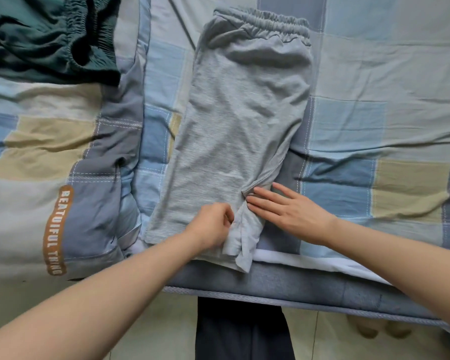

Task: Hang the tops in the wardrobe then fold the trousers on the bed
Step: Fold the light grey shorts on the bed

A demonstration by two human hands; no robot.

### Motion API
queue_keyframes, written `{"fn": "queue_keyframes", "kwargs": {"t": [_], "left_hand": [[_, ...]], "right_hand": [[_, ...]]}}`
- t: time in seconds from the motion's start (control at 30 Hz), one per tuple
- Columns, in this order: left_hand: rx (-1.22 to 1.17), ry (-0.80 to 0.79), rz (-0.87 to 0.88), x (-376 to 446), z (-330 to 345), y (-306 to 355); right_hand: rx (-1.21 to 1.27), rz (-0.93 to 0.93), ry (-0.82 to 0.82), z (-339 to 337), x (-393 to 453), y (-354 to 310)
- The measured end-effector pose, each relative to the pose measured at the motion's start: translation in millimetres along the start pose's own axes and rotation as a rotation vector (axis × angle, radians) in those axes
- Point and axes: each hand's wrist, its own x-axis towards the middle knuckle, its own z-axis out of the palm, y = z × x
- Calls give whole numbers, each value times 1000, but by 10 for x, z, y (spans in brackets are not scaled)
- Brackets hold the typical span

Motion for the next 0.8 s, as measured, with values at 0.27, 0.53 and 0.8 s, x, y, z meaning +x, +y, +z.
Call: {"fn": "queue_keyframes", "kwargs": {"t": [0.27,0.53,0.8], "left_hand": [[1253,171,938,232,-1250,-968],[1213,76,1006,500,-1328,-1071],[-332,128,148,502,-1449,-672]], "right_hand": [[-64,18,194,152,190,-77],[177,189,78,211,155,-208],[1641,933,284,-473,276,265]]}}
